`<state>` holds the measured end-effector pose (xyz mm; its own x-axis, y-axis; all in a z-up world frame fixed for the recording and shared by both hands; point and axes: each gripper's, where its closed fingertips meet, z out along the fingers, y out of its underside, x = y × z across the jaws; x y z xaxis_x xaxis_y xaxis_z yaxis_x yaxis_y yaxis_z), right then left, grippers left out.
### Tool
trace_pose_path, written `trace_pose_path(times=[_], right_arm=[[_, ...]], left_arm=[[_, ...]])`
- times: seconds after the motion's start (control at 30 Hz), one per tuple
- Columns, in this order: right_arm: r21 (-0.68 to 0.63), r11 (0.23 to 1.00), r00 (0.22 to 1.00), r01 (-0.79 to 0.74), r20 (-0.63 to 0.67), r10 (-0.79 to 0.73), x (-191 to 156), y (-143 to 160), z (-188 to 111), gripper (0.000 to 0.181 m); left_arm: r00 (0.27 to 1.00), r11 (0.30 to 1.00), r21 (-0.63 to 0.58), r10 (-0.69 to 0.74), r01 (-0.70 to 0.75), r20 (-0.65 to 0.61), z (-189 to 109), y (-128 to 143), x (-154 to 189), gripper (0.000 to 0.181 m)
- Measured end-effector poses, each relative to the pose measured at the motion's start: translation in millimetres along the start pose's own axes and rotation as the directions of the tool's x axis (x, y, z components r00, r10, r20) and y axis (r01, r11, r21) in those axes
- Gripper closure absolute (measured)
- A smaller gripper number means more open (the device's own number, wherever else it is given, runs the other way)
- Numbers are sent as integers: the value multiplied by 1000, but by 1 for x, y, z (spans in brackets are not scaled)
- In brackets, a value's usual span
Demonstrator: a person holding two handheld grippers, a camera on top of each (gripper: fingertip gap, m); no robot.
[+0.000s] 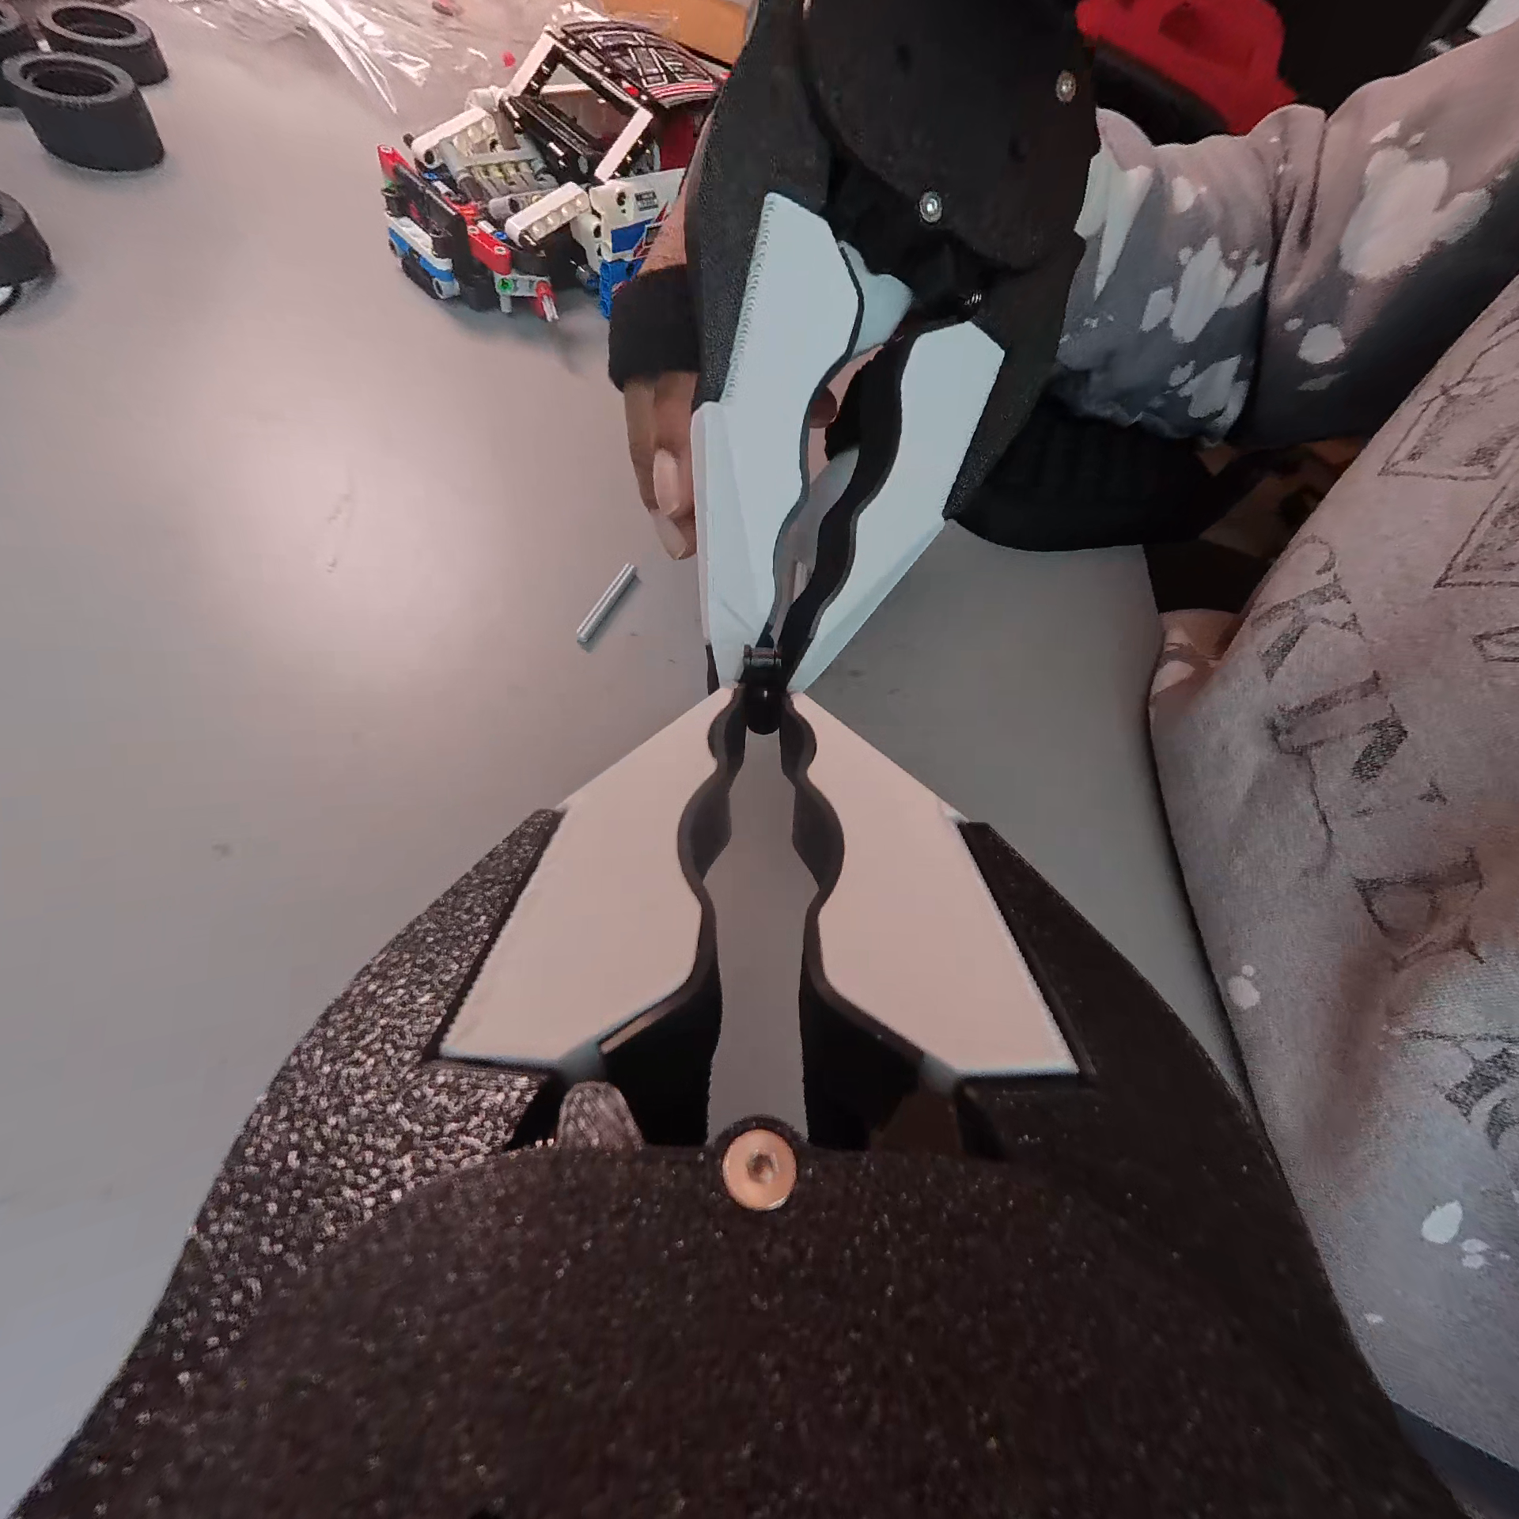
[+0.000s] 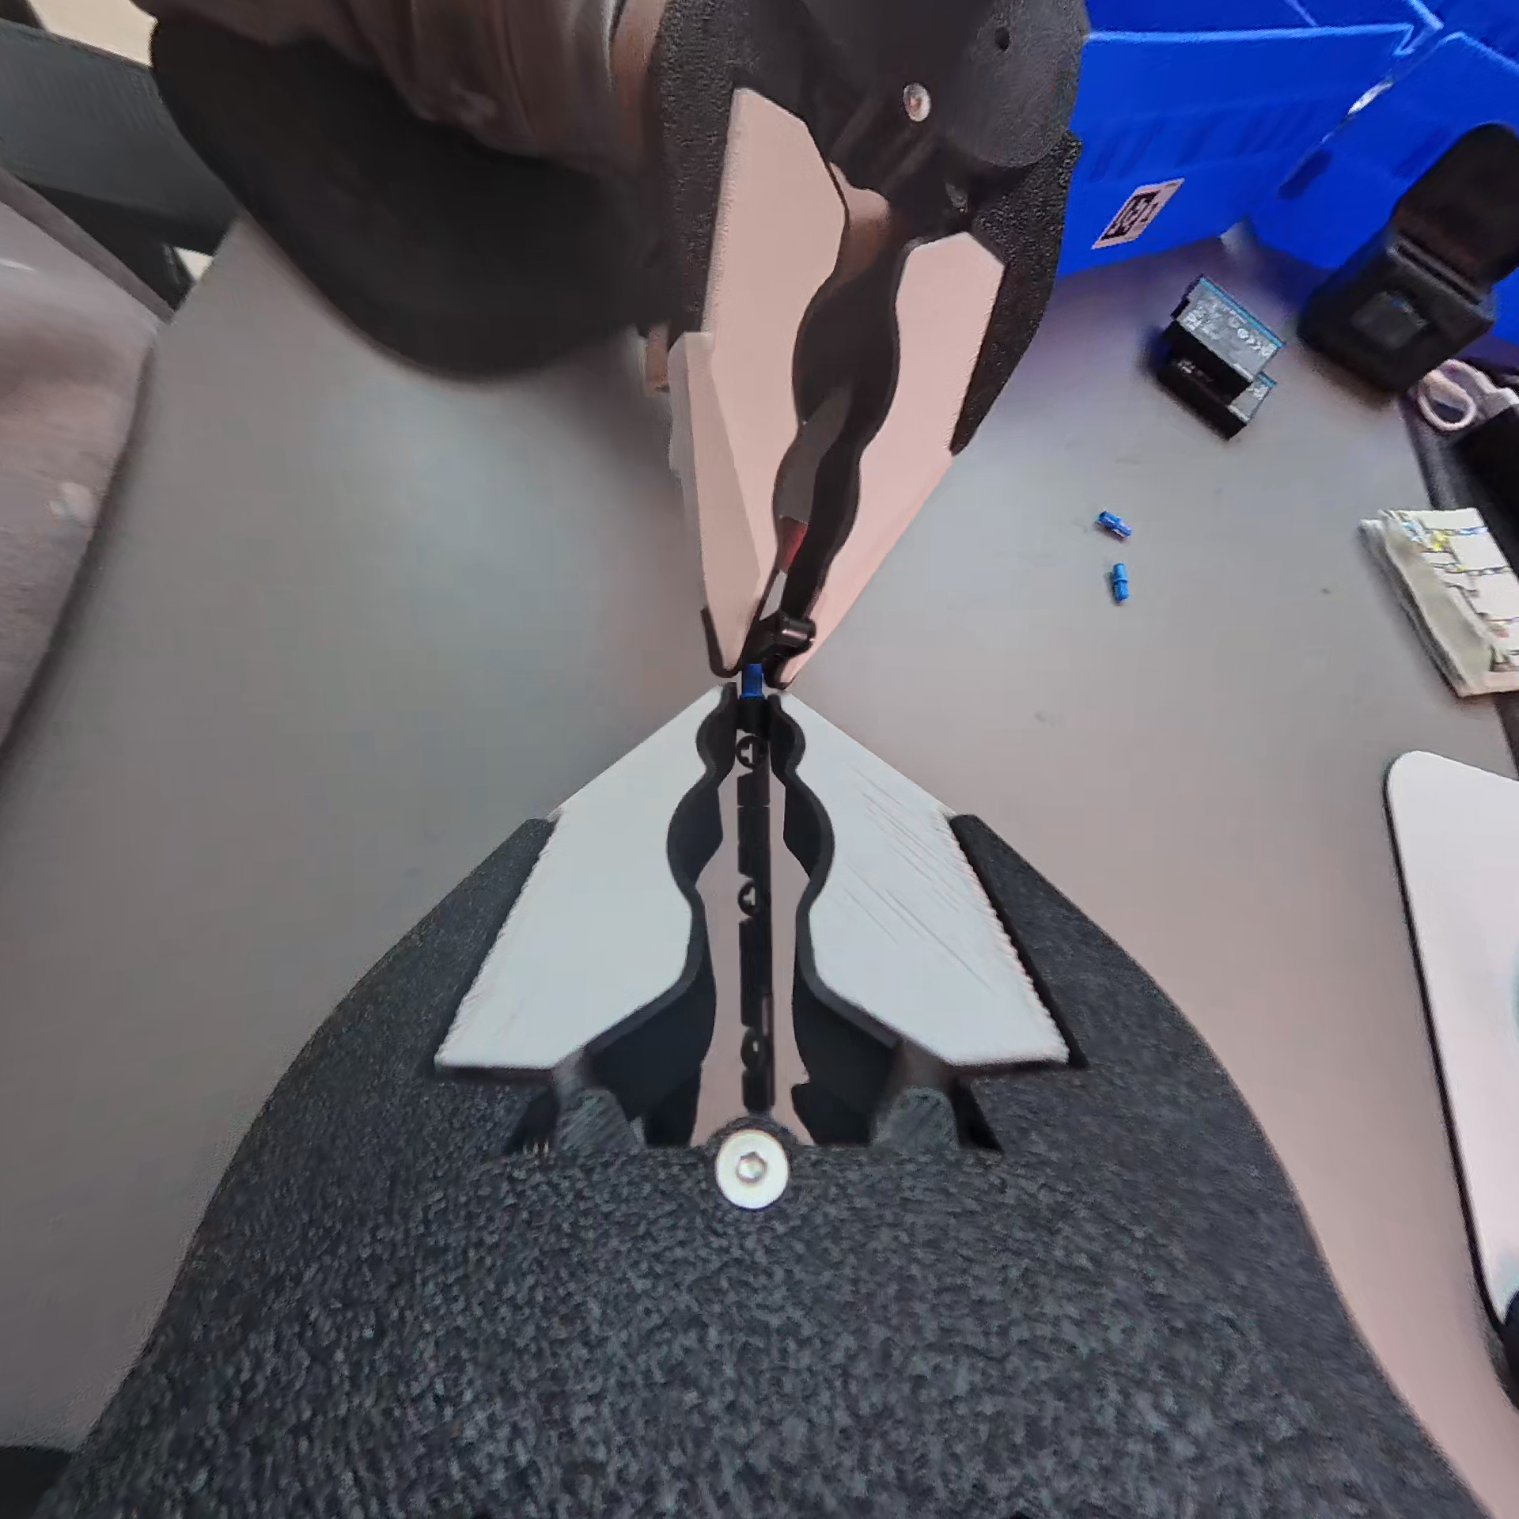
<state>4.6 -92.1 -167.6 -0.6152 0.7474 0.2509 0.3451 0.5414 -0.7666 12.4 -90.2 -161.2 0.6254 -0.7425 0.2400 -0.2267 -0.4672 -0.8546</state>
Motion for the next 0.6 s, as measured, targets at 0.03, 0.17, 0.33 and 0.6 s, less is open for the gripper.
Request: trace_pose_path(times=[0.03,0.17,0.33,0.6], right_arm=[[-12,1000,1000,-7,13,7,-1,2,-1,174],[-25,997,996,-68,-54,66,14,23,-18,174],[107,991,994,-84,-62,91,16,7,-29,174],[236,969,984,71,-178,-29,20,-22,-36,174]], left_arm=[[1000,1000,-6,-6,6,9,-3,0,-1,176],[989,996,83,-24,13,143,-55,-15,-20,176],[677,996,0,58,-85,734,-184,-24,-66,175],[251,950,19,-102,312,963,-314,69,-109,162]])
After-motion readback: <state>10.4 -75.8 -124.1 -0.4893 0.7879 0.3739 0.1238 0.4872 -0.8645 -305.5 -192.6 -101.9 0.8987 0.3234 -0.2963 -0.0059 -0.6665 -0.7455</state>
